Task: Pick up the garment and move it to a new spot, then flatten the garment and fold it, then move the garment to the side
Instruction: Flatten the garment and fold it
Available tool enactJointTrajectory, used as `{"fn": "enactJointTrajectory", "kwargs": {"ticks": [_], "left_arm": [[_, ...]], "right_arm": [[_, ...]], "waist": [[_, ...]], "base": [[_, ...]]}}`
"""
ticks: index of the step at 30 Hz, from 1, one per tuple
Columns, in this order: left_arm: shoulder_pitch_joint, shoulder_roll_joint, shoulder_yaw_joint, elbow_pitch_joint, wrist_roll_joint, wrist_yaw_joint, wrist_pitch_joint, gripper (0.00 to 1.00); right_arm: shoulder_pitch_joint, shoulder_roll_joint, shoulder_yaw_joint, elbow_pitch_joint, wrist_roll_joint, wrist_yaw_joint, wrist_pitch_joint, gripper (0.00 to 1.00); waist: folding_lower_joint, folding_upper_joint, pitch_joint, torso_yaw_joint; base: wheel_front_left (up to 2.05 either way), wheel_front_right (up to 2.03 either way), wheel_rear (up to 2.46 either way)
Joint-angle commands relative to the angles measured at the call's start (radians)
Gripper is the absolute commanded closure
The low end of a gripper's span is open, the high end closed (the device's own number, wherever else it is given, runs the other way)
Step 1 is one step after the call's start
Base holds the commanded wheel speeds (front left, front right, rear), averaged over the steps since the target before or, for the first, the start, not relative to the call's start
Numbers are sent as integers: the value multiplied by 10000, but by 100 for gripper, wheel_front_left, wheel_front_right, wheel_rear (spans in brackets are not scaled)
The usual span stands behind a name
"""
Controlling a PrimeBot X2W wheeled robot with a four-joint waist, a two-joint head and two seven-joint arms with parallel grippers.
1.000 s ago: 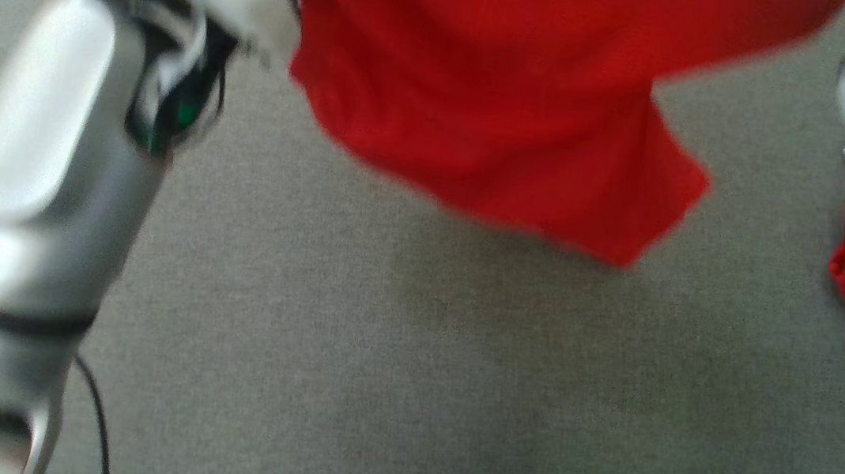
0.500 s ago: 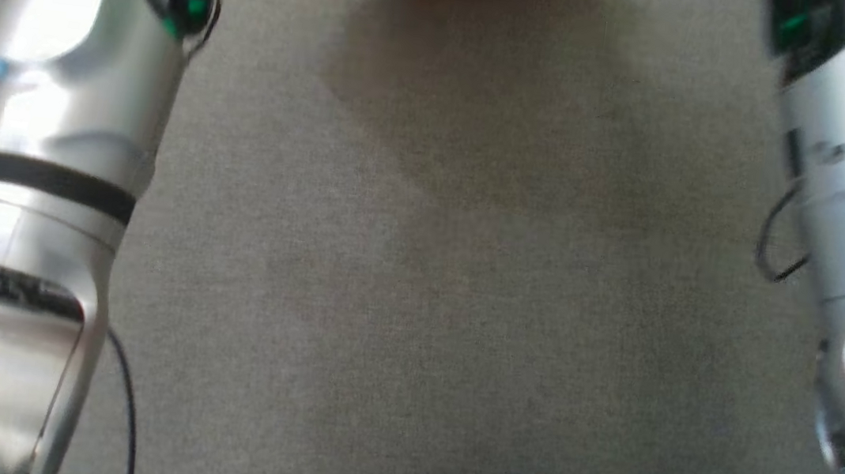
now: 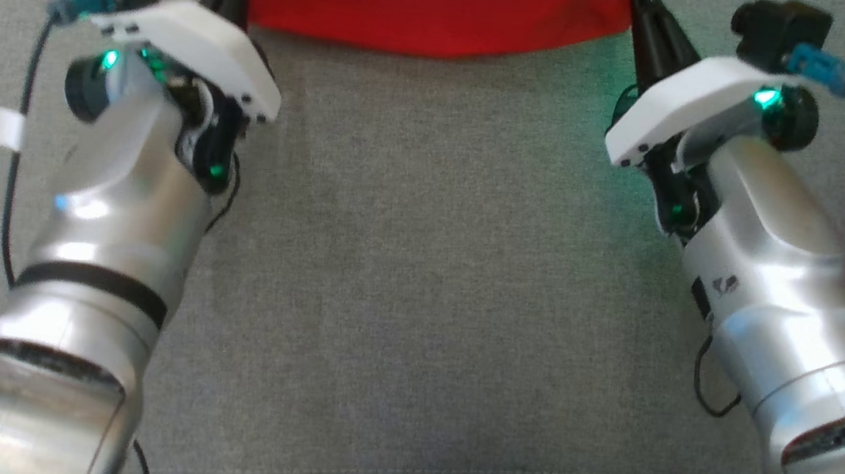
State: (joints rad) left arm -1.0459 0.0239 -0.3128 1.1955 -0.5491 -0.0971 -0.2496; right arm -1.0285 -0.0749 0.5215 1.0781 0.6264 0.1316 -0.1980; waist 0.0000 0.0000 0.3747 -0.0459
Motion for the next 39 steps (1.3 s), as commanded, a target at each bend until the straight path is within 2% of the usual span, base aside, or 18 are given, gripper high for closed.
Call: {"fn": "enactJointTrajectory", "kwargs": {"ticks": [1,5,11,19,24,28,29,32,35,39], "left_arm": [[-47,281,90,-359,33,-20,-119,100],[803,269,-3,-1040,168,41,-120,100],[3234,266,178,-2878,406,184,-121,100],[7155,494,344,-6085,745,363,-121,100],[9297,872,228,-8654,809,979,495,100],[10776,1175,114,-11053,807,1592,1543,100],[10776,1175,114,-11053,807,1592,1543,100],[11561,1393,42,-12539,813,1988,2313,100],[11885,1595,-25,-13467,797,2178,2953,100],[11714,1791,-91,-13807,645,2193,3759,100]], "right_arm": [[36,236,167,-403,253,-9,-197,100],[983,27,574,-907,589,-9,-465,100],[3024,-763,731,-2283,802,-9,-613,100],[6574,-1614,-496,-4963,603,-9,-413,100],[8814,-1775,-1954,-7383,-245,-9,941,100],[10730,-1417,-3341,-9780,-1154,-9,2575,100],[10730,-1417,-3341,-9780,-1154,-9,2575,100],[11788,-994,-4112,-11505,-1765,-9,3755,100],[12256,-693,-4501,-12790,-2264,-9,4718,100],[12057,-637,-4693,-13441,-2534,-9,5462,100]], "waist": [[0,0,-35,13],[0,0,-357,24],[0,0,-1200,-11],[0,0,-2298,66],[0,0,-2776,142],[0,0,-3034,240],[0,0,-3034,240],[0,0,-3122,276],[0,0,-3128,295],[0,0,-3004,310]], "base": [[0,0,0],[0,0,0],[0,0,0],[0,0,0],[0,0,0],[0,0,0],[0,0,0],[0,0,0],[0,0,0],[0,0,0]]}}
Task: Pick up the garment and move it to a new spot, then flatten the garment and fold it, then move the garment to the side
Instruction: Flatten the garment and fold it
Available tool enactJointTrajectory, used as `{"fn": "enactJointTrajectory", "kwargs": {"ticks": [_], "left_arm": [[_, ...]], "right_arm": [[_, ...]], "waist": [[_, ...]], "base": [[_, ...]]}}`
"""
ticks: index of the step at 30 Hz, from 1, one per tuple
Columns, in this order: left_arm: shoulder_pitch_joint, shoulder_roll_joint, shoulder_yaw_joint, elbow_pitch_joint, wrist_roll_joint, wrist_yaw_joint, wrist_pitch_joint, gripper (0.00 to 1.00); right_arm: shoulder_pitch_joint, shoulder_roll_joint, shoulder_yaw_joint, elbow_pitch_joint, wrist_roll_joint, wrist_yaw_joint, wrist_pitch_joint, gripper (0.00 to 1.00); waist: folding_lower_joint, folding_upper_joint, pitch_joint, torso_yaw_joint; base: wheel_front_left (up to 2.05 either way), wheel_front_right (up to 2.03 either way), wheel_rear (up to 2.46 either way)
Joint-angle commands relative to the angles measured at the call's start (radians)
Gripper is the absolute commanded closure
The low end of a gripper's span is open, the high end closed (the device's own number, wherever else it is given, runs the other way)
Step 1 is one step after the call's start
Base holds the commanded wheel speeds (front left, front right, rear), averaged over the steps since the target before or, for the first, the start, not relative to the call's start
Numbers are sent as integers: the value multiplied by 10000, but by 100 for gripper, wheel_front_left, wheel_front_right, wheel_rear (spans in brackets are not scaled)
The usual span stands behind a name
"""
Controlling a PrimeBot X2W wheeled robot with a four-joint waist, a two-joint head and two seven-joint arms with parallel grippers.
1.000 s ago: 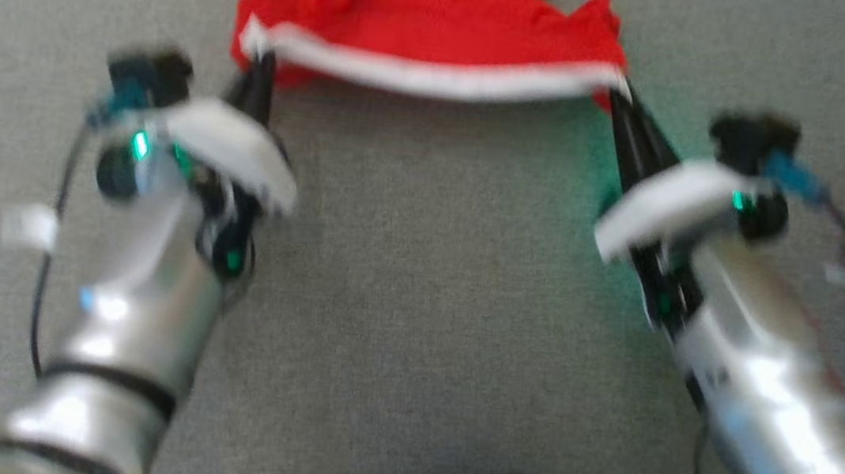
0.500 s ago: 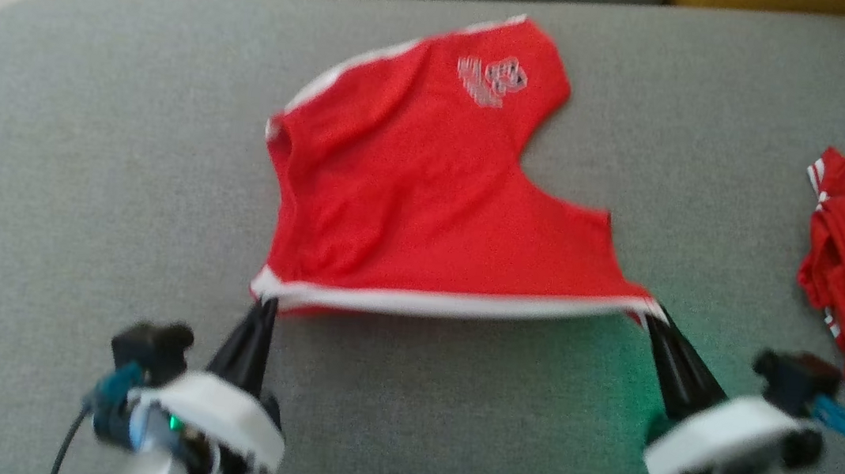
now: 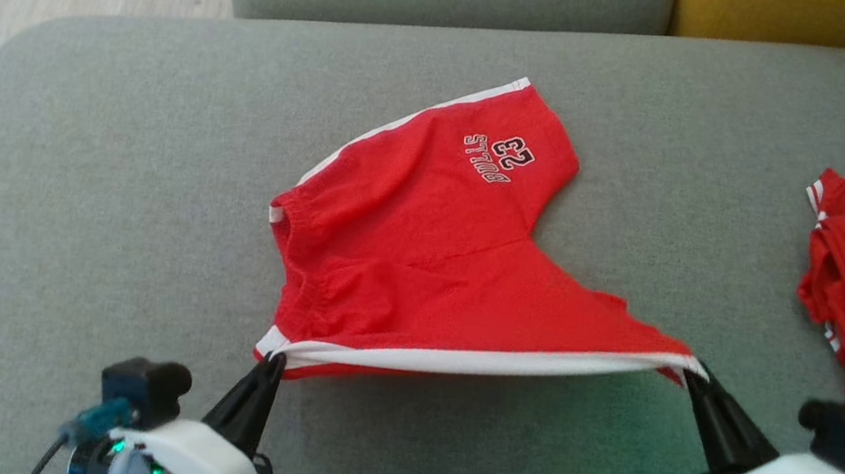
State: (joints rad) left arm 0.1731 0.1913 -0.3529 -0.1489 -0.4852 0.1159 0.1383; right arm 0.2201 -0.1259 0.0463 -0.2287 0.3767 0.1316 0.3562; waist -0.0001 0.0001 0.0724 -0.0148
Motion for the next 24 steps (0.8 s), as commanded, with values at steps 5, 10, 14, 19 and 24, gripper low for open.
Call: {"fn": "enactJointTrajectory", "kwargs": {"ticks": [5,10,14,19,24], "left_arm": [[-1322,166,413,-198,-472,-130,647,100],[-2561,-35,817,301,-1273,-495,837,100],[-3554,-150,1008,865,-1611,-730,867,100],[-4696,-445,1112,1565,-1939,-1015,717,100],[-5858,-764,1143,2405,-2167,-1284,423,100]], "right_arm": [[-1681,-468,153,-152,-43,-9,268,100],[-3501,-1071,601,684,213,-9,353,100],[-5179,-1452,969,1678,473,-9,217,100],[-7235,-1847,1627,3226,796,-9,-115,100],[-9061,-2015,2363,4838,1136,-9,-609,100]], "waist": [[1,-1,685,40],[1,-1,1518,173],[1,-1,2212,372],[1,-1,2933,750],[1,-1,3483,1124]], "base": [[0,0,0],[0,0,0],[0,0,0],[0,0,0],[0,0,0]]}}
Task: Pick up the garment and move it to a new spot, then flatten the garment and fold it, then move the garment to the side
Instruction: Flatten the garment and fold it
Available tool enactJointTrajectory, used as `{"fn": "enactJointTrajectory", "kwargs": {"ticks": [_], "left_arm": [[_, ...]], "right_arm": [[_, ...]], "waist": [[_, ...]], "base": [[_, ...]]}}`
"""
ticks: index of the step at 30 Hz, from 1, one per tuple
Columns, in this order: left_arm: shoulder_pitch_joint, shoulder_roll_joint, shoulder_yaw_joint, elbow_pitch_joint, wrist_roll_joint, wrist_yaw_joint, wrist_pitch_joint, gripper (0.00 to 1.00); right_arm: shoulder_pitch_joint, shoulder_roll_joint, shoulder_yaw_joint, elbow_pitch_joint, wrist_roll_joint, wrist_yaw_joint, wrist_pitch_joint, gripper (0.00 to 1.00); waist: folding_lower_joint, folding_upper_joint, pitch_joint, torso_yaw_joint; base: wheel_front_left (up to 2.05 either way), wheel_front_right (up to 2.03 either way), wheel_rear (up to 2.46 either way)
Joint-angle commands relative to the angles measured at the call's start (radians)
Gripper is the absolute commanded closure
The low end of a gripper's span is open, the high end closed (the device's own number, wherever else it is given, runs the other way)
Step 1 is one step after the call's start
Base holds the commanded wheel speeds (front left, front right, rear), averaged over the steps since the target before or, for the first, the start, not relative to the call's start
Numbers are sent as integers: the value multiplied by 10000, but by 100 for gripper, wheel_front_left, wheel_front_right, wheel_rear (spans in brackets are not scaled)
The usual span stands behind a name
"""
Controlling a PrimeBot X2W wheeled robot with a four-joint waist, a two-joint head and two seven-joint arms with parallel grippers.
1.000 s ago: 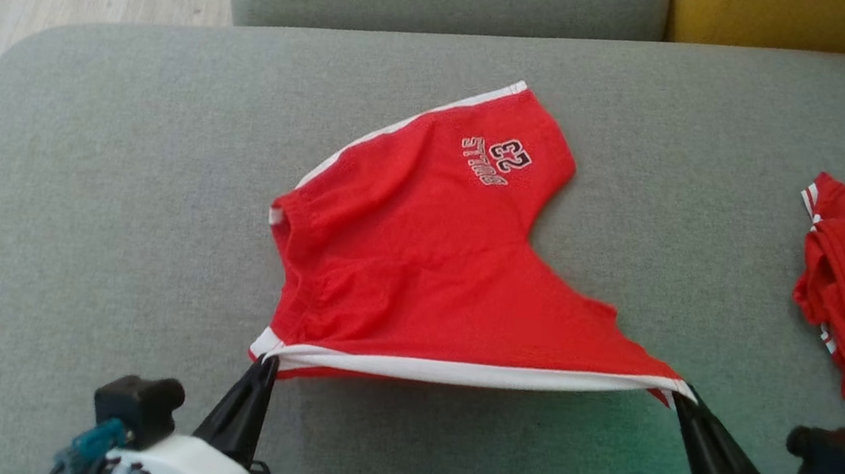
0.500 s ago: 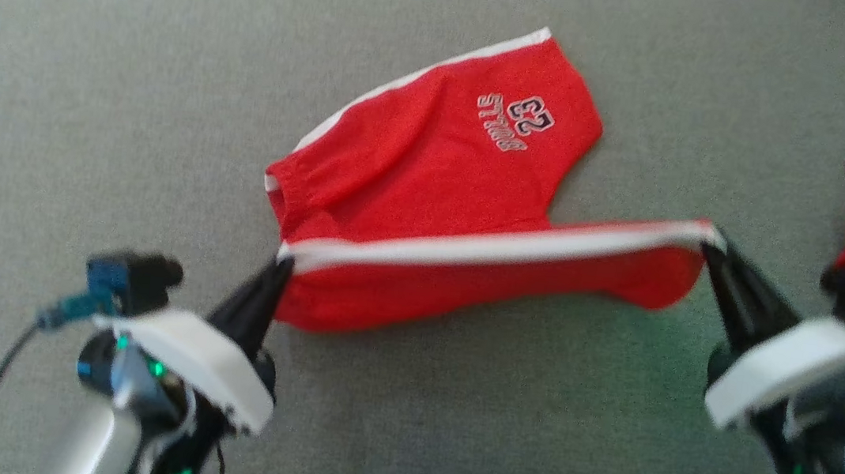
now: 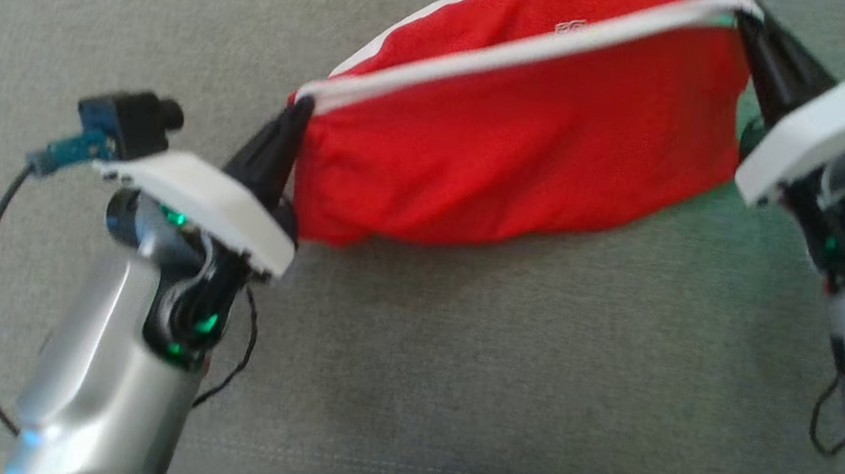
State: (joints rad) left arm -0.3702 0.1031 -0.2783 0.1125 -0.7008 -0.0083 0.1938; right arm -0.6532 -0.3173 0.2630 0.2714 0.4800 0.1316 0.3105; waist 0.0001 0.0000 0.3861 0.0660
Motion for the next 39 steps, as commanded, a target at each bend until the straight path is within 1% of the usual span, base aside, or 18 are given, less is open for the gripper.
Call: {"fn": "enactJointTrajectory", "kwargs": {"ticks": [1,9,10,14,15,16,17,20,23,25,28,31,34,37,39], "left_arm": [[-834,-24,384,167,-119,-136,-298,100],[-2284,-363,87,1889,-314,-492,-1050,100],[-2284,-363,87,1889,-314,-492,-1050,100],[-2876,-450,-220,2719,-456,-667,-1300,100],[-2992,-464,-328,2890,-482,-712,-1345,78],[-3090,-475,-446,3066,-474,-729,-1361,51],[-3179,-481,-581,3208,-391,-739,-1406,0],[-3257,-496,-789,3434,-258,-733,-1760,0],[-3191,-495,-961,3474,143,-537,-2250,0],[-3074,-400,-994,3374,512,-307,-2768,0],[-2814,-165,-976,3074,1164,178,-3718,0],[-2470,70,-863,2609,1729,662,-4267,0],[-2081,341,-655,1902,2325,1103,-4487,0],[-1520,522,-405,1170,2757,1410,-4542,0],[-1135,620,-217,664,3019,1533,-4548,0]], "right_arm": [[-936,-99,489,515,242,-9,-418,100],[-2786,0,1298,3073,820,-9,-1663,100],[-2786,0,1298,3073,820,-9,-1663,100],[-3420,102,1768,4103,1061,-9,-2229,99],[-3539,138,1913,4332,1107,-9,-2350,28],[-3656,168,2052,4511,1120,-9,-2557,0],[-3741,214,2155,4679,1148,-9,-2800,0],[-3864,313,2482,5039,1141,-9,-3587,0],[-3833,264,2771,5213,922,-9,-4540,0],[-3729,190,2883,5246,706,-9,-5120,0],[-3471,49,2803,5032,211,-9,-5583,0],[-2950,-34,2299,4462,-263,-9,-5703,0],[-2136,9,1516,3397,-802,-9,-5717,0],[-982,194,748,2387,-1297,-9,-5719,0],[-208,359,366,1855,-1576,-9,-5720,0]], "waist": [[-1,0,494,429],[-1,0,878,775],[-1,0,878,775],[-1,0,1013,832],[-1,0,1038,831],[-1,0,1054,824],[-1,0,1062,811],[-1,0,1053,758],[-1,0,1014,702],[-1,0,941,659],[-1,0,789,556],[-1,0,555,431],[-1,0,319,272],[-1,0,16,103],[-1,0,-147,0]], "base": [[0,0,0],[0,0,0],[0,0,0],[0,0,0],[0,0,0],[0,0,0],[0,0,0],[0,0,0],[0,0,0],[0,0,0],[0,0,0],[0,0,0],[0,0,0],[0,0,0],[0,0,0]]}}
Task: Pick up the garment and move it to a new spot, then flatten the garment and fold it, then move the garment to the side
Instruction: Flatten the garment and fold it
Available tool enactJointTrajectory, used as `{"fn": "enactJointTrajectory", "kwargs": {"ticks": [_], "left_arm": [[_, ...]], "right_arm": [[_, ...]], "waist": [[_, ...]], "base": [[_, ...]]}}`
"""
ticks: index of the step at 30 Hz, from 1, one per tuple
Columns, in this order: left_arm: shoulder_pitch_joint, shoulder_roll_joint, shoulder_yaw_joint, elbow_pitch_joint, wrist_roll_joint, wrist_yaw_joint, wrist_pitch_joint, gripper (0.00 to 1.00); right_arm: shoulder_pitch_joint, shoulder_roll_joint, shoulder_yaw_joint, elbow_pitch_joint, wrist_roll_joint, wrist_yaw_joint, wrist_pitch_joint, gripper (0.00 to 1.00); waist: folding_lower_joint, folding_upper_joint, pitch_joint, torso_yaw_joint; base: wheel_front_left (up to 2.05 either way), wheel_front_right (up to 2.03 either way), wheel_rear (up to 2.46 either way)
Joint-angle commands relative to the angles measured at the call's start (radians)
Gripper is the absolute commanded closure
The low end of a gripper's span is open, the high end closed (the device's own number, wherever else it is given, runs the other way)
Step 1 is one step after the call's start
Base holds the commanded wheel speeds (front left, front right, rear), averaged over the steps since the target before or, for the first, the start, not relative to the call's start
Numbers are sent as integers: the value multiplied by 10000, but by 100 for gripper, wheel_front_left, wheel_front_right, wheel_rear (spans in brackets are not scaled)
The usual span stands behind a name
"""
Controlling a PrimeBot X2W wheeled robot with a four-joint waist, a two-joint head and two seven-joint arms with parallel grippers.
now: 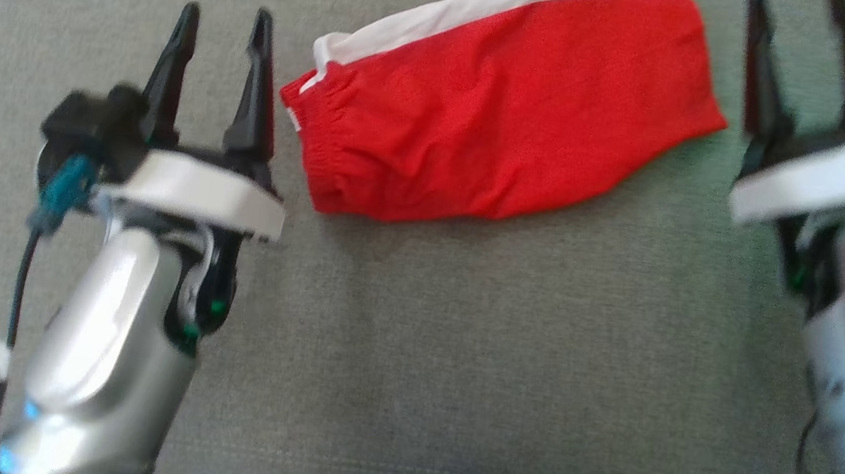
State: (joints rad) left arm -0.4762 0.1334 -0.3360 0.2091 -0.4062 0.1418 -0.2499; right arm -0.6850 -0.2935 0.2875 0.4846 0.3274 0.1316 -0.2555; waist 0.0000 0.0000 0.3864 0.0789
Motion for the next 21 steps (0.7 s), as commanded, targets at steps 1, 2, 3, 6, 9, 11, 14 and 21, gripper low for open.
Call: {"fn": "enactJointTrajectory", "kwargs": {"ticks": [1,2,3,6,9,11,14,21], "left_arm": [[132,356,428,-506,197,65,-113,0],[335,364,492,-703,295,86,-114,0],[543,371,539,-858,376,95,-114,0],[1146,419,709,-1154,588,123,-115,0],[1647,446,871,-1280,742,128,-116,0],[1900,434,962,-1313,830,117,-116,0],[2190,361,1083,-1358,949,89,-117,0],[2333,210,1262,-1330,1166,-70,-117,0]], "right_arm": [[494,240,-58,-499,-123,-9,-60,0],[858,345,-228,-702,-192,-9,-53,0],[1193,434,-398,-908,-290,-9,-21,0],[2139,757,-809,-1531,-520,-9,160,0],[2943,1029,-1152,-2124,-743,-9,418,0],[3374,1175,-1319,-2489,-868,-9,609,0],[3846,1353,-1521,-2958,-995,-9,881,0],[4173,1477,-1756,-3625,-1199,-9,1246,0]], "waist": [[0,0,-243,-177],[0,0,-331,-225],[0,0,-392,-270],[0,0,-579,-412],[0,0,-715,-528],[0,0,-761,-579],[0,0,-793,-632],[0,0,-724,-693]], "base": [[0,0,0],[0,0,0],[0,0,0],[0,0,0],[0,0,0],[0,0,0],[0,0,0],[0,0,0]]}}
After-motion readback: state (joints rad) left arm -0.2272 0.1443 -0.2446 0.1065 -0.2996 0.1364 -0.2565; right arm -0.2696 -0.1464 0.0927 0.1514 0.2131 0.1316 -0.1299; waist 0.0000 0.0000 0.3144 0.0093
